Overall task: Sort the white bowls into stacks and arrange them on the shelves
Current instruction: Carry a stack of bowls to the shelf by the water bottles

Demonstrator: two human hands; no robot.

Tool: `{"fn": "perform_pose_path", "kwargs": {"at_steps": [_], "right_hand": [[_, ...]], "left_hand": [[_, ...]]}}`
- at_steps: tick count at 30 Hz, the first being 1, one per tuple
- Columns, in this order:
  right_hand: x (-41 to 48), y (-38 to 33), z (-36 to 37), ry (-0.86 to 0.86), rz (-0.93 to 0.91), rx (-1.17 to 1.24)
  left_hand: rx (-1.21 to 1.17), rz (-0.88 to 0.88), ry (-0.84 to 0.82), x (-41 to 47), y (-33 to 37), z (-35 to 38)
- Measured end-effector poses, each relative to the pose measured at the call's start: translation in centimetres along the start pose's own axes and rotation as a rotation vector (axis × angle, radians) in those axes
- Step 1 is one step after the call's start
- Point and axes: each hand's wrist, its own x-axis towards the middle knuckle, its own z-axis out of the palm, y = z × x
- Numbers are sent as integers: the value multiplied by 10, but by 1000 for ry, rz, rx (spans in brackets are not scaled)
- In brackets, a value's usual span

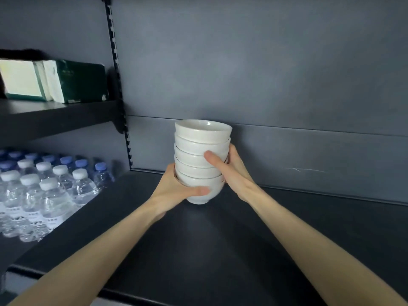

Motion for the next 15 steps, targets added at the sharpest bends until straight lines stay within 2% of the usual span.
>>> {"fn": "perform_pose_path", "kwargs": {"at_steps": [7, 15], "right_hand": [[24, 12, 35, 21, 11, -32], [37, 20, 74, 98, 19, -63]], "left_hand": [[-4, -4, -8, 19, -24, -37], [-44, 7, -91, 39, -46, -80]]}}
